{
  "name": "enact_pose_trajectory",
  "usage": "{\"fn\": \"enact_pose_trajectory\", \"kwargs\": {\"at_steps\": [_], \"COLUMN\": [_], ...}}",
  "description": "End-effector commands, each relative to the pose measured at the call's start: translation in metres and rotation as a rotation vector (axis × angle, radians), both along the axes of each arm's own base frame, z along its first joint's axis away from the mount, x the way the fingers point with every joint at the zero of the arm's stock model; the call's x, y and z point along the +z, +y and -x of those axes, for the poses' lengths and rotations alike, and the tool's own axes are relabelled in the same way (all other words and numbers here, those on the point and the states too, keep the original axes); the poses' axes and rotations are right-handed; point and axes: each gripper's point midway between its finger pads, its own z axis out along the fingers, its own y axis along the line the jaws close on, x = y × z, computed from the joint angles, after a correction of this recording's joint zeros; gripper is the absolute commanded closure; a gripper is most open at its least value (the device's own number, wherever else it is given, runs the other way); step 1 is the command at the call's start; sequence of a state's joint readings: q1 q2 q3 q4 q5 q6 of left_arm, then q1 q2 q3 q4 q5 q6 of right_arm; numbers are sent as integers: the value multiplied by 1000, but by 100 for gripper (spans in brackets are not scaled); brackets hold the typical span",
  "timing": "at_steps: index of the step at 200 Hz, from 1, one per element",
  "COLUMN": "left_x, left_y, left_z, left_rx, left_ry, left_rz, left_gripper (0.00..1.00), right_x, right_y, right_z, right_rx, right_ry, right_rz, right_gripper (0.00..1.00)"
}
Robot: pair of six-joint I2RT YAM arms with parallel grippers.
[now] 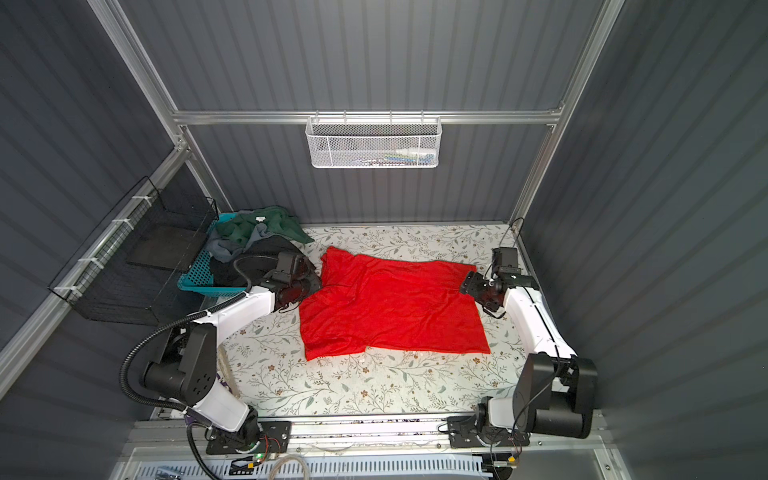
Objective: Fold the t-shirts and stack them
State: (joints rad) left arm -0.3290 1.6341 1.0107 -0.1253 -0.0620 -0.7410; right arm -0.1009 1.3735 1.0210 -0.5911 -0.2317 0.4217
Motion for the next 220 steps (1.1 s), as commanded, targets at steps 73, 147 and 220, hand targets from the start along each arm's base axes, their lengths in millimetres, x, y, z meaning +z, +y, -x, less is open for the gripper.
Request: {"fn": "enact_pose_trajectory", "kwargs": {"at_steps": [73, 147, 220], "left_x": [-49, -55, -59], "left_y": [-4, -8, -3], "left_z": [-4, -5, 9], "left_rx": [29, 7, -20], "left_ry": [122, 128, 146], "left_rz": [182, 201, 160], "left_gripper": [56, 70, 70], "right_x": [-1, -3, -5], "right_y": [-2, -3, -3], "right_z": [5, 6, 8], "right_rx": [5, 4, 4], "right_ry": [0, 3, 11], "right_rz": [31, 38, 38], "right_gripper": [24, 24, 24]}}
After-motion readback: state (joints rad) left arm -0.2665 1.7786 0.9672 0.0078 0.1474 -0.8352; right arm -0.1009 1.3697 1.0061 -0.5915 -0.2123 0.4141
